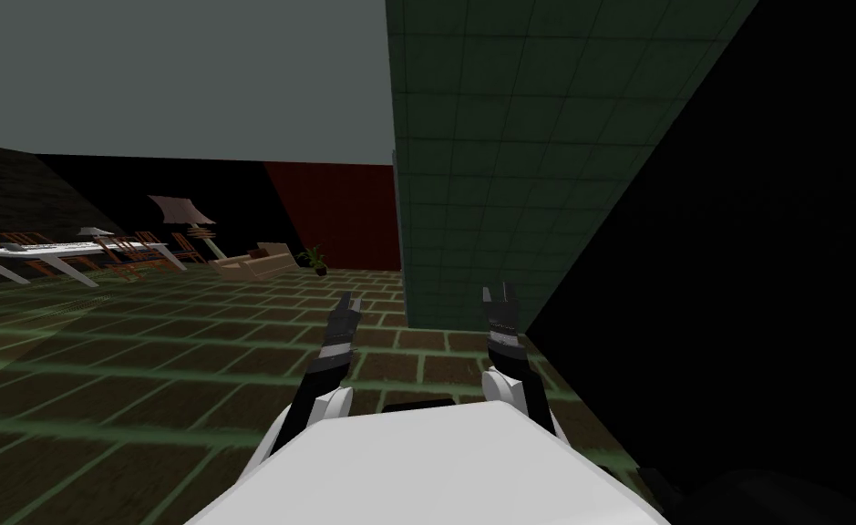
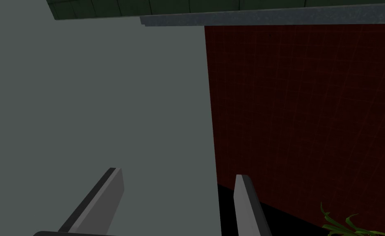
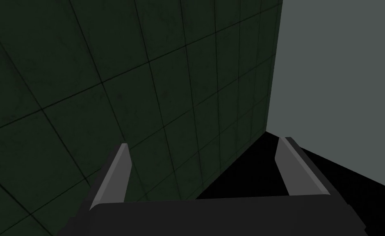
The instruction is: Push the door open
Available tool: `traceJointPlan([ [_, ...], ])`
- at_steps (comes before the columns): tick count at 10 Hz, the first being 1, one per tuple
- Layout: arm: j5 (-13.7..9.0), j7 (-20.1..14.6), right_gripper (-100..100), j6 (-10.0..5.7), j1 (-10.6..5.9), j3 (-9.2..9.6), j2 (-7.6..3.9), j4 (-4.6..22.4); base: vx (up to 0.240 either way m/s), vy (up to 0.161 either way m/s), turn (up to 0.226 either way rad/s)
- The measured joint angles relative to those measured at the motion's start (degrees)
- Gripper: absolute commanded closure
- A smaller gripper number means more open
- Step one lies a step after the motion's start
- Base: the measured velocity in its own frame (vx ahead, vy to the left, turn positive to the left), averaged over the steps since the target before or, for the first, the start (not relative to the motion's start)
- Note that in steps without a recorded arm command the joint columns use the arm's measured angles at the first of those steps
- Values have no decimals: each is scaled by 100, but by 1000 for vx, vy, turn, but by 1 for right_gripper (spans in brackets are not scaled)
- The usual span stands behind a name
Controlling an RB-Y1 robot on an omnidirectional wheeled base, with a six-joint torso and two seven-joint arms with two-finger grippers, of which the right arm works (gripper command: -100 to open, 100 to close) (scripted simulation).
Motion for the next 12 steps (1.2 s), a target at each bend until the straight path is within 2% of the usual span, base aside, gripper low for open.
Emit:
traceJointPlan([
  [8,-879,9,-100,-150,110,212,-207,269,73,112,-12],
  [12,-1330,25,-100,-235,102,318,-272,471,80,108,-14],
])
